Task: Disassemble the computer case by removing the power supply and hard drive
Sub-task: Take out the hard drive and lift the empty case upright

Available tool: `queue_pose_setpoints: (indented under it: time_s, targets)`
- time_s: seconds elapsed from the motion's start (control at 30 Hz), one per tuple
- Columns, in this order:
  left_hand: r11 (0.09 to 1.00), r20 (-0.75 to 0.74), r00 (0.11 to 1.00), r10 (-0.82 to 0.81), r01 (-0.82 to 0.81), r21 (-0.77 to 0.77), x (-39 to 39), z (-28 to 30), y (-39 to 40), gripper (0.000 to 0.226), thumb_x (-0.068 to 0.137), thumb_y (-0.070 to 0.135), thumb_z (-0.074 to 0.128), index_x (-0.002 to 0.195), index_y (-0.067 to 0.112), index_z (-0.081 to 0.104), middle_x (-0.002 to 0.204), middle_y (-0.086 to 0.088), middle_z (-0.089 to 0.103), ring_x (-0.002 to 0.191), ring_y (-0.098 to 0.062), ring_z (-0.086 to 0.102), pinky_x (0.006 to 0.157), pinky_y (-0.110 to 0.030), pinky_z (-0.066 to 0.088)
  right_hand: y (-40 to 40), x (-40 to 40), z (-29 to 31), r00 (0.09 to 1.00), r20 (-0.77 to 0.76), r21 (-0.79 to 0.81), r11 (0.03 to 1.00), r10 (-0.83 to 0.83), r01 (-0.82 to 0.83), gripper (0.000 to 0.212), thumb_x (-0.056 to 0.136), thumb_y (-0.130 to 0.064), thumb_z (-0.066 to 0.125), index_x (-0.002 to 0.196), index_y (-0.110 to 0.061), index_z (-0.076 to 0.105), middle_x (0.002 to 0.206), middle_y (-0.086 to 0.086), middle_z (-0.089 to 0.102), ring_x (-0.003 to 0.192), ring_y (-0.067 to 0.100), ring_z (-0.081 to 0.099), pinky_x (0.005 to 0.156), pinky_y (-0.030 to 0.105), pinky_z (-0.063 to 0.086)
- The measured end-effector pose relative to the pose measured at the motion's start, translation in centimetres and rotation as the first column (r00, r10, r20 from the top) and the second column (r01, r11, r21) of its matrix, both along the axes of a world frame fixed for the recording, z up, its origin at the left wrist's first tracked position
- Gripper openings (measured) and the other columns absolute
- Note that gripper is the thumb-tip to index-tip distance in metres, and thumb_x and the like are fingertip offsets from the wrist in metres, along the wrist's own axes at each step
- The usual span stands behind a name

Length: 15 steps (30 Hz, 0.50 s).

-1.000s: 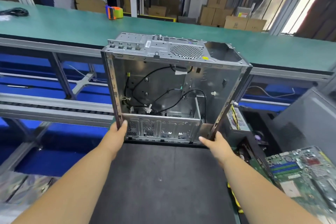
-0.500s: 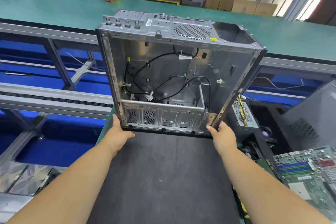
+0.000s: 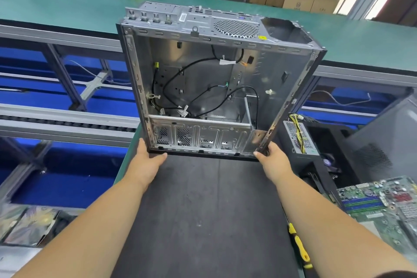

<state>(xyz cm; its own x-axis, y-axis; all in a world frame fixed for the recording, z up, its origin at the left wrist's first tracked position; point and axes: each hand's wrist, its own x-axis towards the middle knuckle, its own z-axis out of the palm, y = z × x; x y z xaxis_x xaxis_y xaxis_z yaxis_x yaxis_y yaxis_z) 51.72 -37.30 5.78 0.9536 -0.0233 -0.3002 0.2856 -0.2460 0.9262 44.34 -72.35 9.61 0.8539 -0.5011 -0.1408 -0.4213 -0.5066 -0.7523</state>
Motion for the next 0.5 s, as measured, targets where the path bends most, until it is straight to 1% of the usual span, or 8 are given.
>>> queue_pose_setpoints:
  time_s: [0.07, 0.13, 0.2, 0.27, 0.3, 0.37, 0.4, 0.5]
  targets:
    - [0.995, 0.067, 0.993, 0.097, -0.098, 0.009, -1.8, 1.2, -0.7, 0.081, 0.09, 0.029, 0.068, 0.155, 0.03, 0.019, 0.153, 0.005, 0.039, 0.139, -0.017, 0.04, 0.115, -0.043, 0.033, 0.2, -1.8, 0.4, 1.0, 0.007, 0.003, 1.0, -0.023, 0.023, 0.044, 0.093, -0.02, 0.065, 0.136, -0.024, 0.054, 0.123, -0.006, 0.065, 0.114, 0.019, 0.059, 0.092, 0.029, 0.042]
    - [0.992, 0.139, 0.982, 0.124, -0.119, -0.043, -3.9, 2.4, -1.3, 0.062, 0.092, 0.027, 0.067, 0.147, 0.03, 0.039, 0.136, 0.009, 0.055, 0.123, -0.012, 0.054, 0.101, -0.031, 0.044, 0.2, -4.1, 0.4, 0.997, 0.03, 0.016, 0.998, -0.066, 0.065, 0.045, 0.093, -0.017, 0.065, 0.137, -0.02, 0.055, 0.129, -0.001, 0.064, 0.119, 0.02, 0.058, 0.097, 0.03, 0.042]
    - [0.998, 0.199, 0.978, 0.063, -0.056, -0.043, -6.0, 3.6, -1.9, 0.033, 0.091, 0.024, 0.066, 0.12, 0.04, 0.06, 0.109, 0.018, 0.066, 0.103, -0.004, 0.062, 0.081, -0.019, 0.045, 0.0, -6.6, 0.4, 0.995, 0.011, -0.021, 0.995, -0.1, 0.1, 0.034, 0.093, -0.019, 0.065, 0.127, -0.019, 0.063, 0.121, 0.001, 0.068, 0.108, 0.02, 0.062, 0.093, 0.032, 0.047]
    - [0.999, 0.252, 0.968, -0.014, 0.023, -0.033, -7.8, 4.5, -2.3, 0.026, 0.091, 0.021, 0.065, 0.099, 0.045, 0.068, 0.088, 0.019, 0.066, 0.083, 0.002, 0.062, 0.07, -0.014, 0.042, -0.2, -8.9, 0.3, 0.991, -0.01, -0.046, 0.99, -0.13, 0.13, 0.02, 0.091, -0.02, 0.066, 0.111, -0.02, 0.068, 0.108, 0.0, 0.07, 0.095, 0.019, 0.063, 0.082, 0.03, 0.046]
    - [0.998, 0.27, 0.962, -0.048, 0.058, -0.029, -8.6, 4.8, -2.4, 0.027, 0.09, 0.02, 0.065, 0.095, 0.046, 0.069, 0.083, 0.017, 0.065, 0.076, 0.002, 0.059, 0.068, -0.013, 0.042, -0.3, -10.1, 0.3, 0.989, -0.021, -0.059, 0.988, -0.145, 0.143, 0.014, 0.09, -0.02, 0.066, 0.104, -0.022, 0.068, 0.102, -0.002, 0.07, 0.093, 0.019, 0.064, 0.078, 0.029, 0.044]
    - [0.995, 0.297, 0.951, -0.091, 0.101, -0.02, -10.1, 5.5, -2.7, 0.026, 0.091, 0.018, 0.065, 0.093, 0.043, 0.07, 0.081, 0.013, 0.063, 0.074, 0.0, 0.057, 0.068, -0.015, 0.042, -0.5, -12.3, 0.2, 0.984, -0.054, -0.1, 0.981, -0.172, 0.166, 0.012, 0.088, -0.021, 0.066, 0.099, -0.023, 0.068, 0.093, -0.005, 0.069, 0.093, 0.022, 0.065, 0.077, 0.031, 0.045]
    - [0.994, 0.307, 0.946, -0.099, 0.109, -0.016, -10.9, 5.8, -2.9, 0.025, 0.091, 0.017, 0.065, 0.092, 0.042, 0.071, 0.081, 0.012, 0.064, 0.074, 0.0, 0.057, 0.07, -0.016, 0.042, -0.7, -13.4, 0.0, 0.98, -0.086, -0.13, 0.978, -0.178, 0.166, 0.014, 0.087, -0.021, 0.067, 0.101, -0.022, 0.069, 0.094, -0.005, 0.068, 0.094, 0.023, 0.065, 0.079, 0.031, 0.047]
    - [0.995, 0.32, 0.942, -0.098, 0.104, -0.002, -13.4, 6.4, -3.2, 0.025, 0.091, 0.015, 0.065, 0.09, 0.039, 0.071, 0.081, 0.012, 0.064, 0.073, 0.002, 0.057, 0.071, -0.016, 0.042, -1.7, -16.2, -1.0, 0.96, -0.236, -0.214, 0.972, -0.151, 0.1, 0.024, 0.085, -0.022, 0.069, 0.109, -0.019, 0.068, 0.106, 0.001, 0.067, 0.1, 0.026, 0.064, 0.082, 0.03, 0.047]
